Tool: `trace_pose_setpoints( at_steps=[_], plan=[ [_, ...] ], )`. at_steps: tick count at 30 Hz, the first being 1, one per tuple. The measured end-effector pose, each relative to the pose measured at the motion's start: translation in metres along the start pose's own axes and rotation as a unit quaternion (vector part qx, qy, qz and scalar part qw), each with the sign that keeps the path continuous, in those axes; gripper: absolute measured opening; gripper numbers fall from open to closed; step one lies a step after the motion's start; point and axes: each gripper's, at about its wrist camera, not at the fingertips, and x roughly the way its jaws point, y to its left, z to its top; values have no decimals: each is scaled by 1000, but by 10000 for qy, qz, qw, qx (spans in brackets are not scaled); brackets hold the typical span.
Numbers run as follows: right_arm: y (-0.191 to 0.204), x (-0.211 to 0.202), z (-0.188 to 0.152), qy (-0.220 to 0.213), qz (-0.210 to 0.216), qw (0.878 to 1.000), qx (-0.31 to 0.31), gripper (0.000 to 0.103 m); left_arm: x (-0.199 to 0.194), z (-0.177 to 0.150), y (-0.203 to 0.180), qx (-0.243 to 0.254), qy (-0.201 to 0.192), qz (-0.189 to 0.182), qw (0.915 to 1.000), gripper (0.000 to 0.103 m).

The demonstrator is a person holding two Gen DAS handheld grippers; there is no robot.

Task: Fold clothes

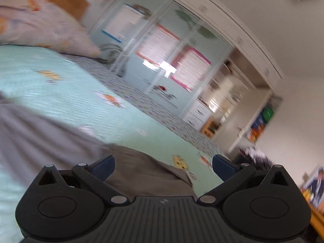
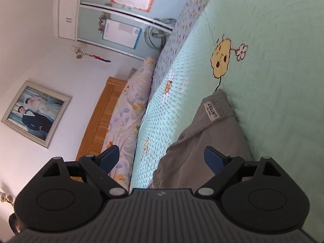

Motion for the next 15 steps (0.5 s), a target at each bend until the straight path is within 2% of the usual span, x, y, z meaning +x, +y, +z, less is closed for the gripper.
trace_pose_setpoints(
  at_steps=[3, 8, 12, 15],
  plan=[
    [-12, 15, 11, 10, -140, 9998, 117, 91, 39, -9, 0, 67, 291, -55, 9995, 102],
    [-28, 26, 18, -32, -134, 9995, 299, 91, 76, -22, 18, -6, 799, -51, 9968, 102],
    [-34, 23, 26, -251, 136, 9982, 533, 91, 89, -34, 28, 76, 1149, -34, 9933, 102],
    [-34, 35, 43, -366, 137, 9977, 558, 91, 94, -41, 29, 304, 1358, 44, 9903, 102]
  ],
)
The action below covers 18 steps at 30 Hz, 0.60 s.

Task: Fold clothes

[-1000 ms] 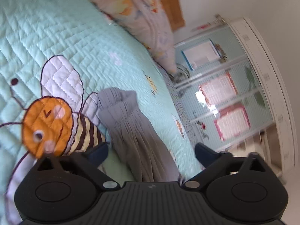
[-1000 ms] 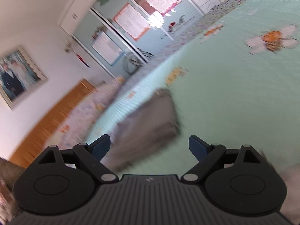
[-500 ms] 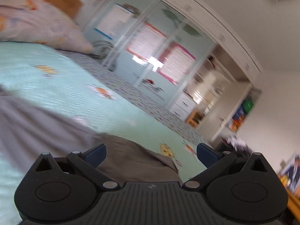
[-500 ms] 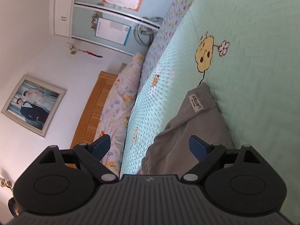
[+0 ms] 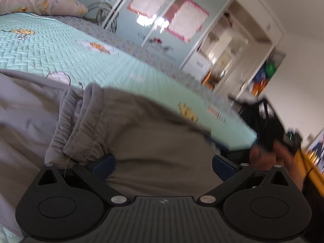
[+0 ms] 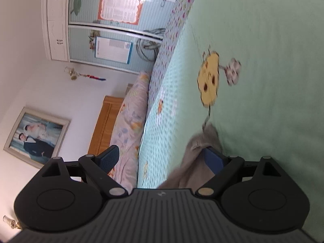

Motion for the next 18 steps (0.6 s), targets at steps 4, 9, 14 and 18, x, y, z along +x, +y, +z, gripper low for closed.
trace_pose_setpoints(
  at_steps=[4, 9, 14, 18],
  plan=[
    [6, 31, 24, -73, -301, 9993, -198, 91, 2, -4, 1, 87, 12, 37, 10000, 102],
    [20, 5, 1, -79, 23, 9996, -264, 91, 0, -1, 6, -35, -91, -96, 9999, 102],
    [8, -15, -17, 0, -159, 9996, -247, 92, 0, 0, 6, -40, -99, -83, 9999, 102],
    [-1, 4, 1, -143, -279, 9995, 32, 92, 1, 1, 6, -48, -93, -88, 9999, 102]
  ],
)
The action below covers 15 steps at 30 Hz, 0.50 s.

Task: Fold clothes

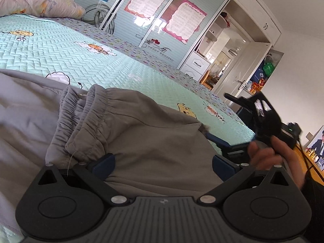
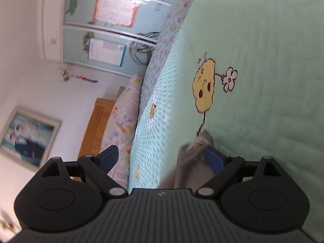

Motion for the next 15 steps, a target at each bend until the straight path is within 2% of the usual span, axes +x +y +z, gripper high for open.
trace_pose_setpoints(
  at_steps=[2, 4, 8, 12, 14, 15],
  plan=[
    [2, 6, 3, 18, 1, 10000, 80, 92, 1, 0, -1, 10, 1, 8, 10000, 102],
    [6, 5, -5, 20, -182, 9998, 4, 92, 0, 0, -1, -5, -6, 0, 10000, 102],
    [14, -5, -28, 97, -563, 9965, -617, 92, 0, 0, -1, -22, -14, -5, 10000, 102],
    [12, 10, -23, 223, -775, 9923, -939, 91, -1, -1, -1, -17, -13, -3, 10000, 102],
    [11, 19, -15, 302, -750, 9919, -979, 87, -1, -1, -1, -3, -12, 6, 10000, 102],
    [11, 24, -10, 364, -732, 9918, -978, 78, 0, -1, -1, 0, -12, 9, 10000, 102]
  ],
)
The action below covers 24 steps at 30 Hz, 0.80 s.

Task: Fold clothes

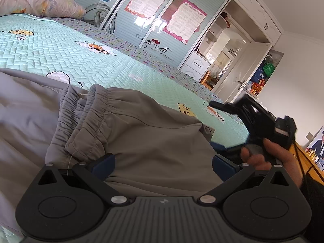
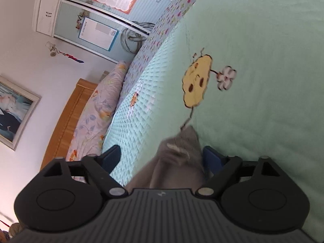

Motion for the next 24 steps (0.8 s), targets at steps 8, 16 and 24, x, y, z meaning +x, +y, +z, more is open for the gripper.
trace_pose_setpoints(
  at_steps=[8, 16, 24],
  plan=[
    [9, 2, 26, -89, -443, 9985, -298, 51, 1, -1, 0, -8, -5, -3, 10000, 102],
    [28, -20, 3, 205, -1174, 9718, -2035, 46, 1, -2, -1, 23, -10, 24, 10000, 102],
    [14, 11, 8, 632, -899, 9834, -1447, 20, 0, -3, -1, 22, -12, 24, 10000, 102]
  ],
)
